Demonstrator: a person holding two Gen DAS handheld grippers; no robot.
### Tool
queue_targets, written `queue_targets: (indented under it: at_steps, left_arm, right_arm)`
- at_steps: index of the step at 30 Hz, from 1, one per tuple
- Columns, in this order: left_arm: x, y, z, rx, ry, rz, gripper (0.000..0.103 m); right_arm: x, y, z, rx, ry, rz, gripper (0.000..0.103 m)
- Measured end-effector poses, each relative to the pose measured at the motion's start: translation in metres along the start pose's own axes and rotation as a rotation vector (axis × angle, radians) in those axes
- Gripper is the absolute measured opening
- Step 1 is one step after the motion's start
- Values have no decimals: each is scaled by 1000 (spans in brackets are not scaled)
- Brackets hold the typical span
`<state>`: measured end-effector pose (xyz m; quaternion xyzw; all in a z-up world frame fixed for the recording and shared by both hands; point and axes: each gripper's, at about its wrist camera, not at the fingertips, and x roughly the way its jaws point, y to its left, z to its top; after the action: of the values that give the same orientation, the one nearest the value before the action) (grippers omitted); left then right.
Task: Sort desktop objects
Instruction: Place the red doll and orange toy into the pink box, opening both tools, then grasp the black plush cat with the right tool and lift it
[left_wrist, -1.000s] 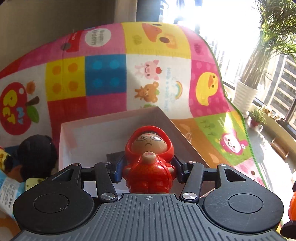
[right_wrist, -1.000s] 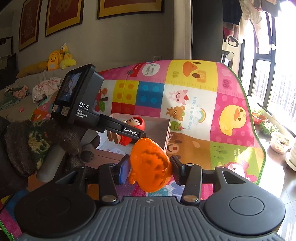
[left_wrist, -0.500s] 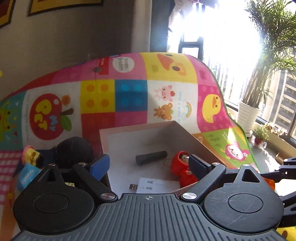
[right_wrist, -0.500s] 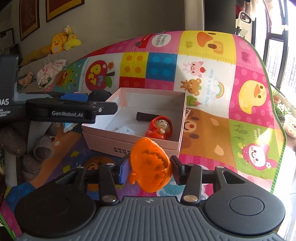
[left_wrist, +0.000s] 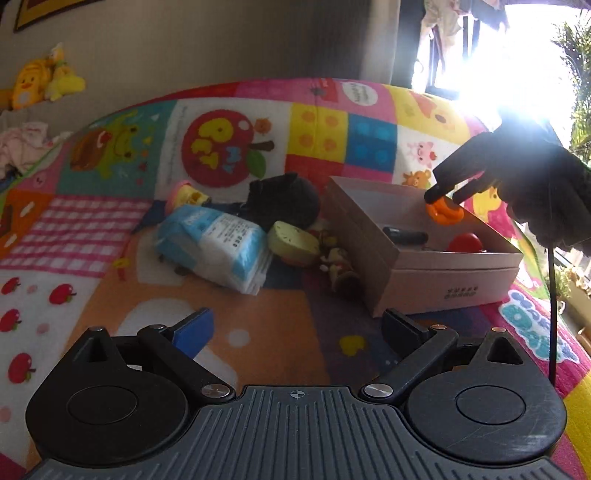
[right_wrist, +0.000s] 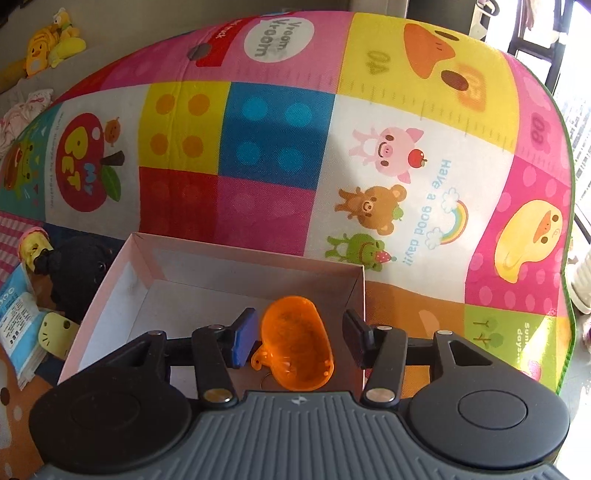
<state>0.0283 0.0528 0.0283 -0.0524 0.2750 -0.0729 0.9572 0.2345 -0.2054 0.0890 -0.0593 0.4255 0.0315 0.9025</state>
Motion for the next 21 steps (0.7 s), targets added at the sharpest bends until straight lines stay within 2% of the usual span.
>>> queue_targets:
  at_steps: [3, 6, 7, 8, 10, 12, 13, 14, 16, 21]
  left_arm:
    - [2, 16, -1, -70, -12, 12, 101]
    - [7, 25, -2, -131, -14, 5, 101]
    - [8, 26, -2, -140, -9, 2, 101]
    - [9, 28, -3, -148, -2, -1, 101]
    - [9, 29, -3, -153, -2, -4, 101]
    - [7, 28, -4, -146, -5, -7, 101]
    - [6, 28, -5, -141, -8, -11, 101]
    - [5, 27, -6, -135, -12, -14, 101]
    - [3, 25, -7, -121, -23, -17, 102]
    - [2, 26, -8, -123, -31, -34, 102]
  right_arm:
    - [-2, 10, 3, -2, -4, -11, 52]
    - [-21, 40, 2, -75, -40, 29, 52]
    - [-27, 50, 1, -104, -49, 40, 48]
    - [-33, 66, 1, -146, -62, 55, 39]
    - [-42, 100, 5, -213, -68, 129, 34]
    - [-40, 125, 13, -224, -47, 196, 34]
    - [-36, 136, 19, -223, -45, 213, 44]
    - [-32, 144, 24, -219, -45, 210, 70]
    - [-17, 162, 35, -202, -72, 175, 95]
    - [31, 196, 50, -227, -30, 113, 95]
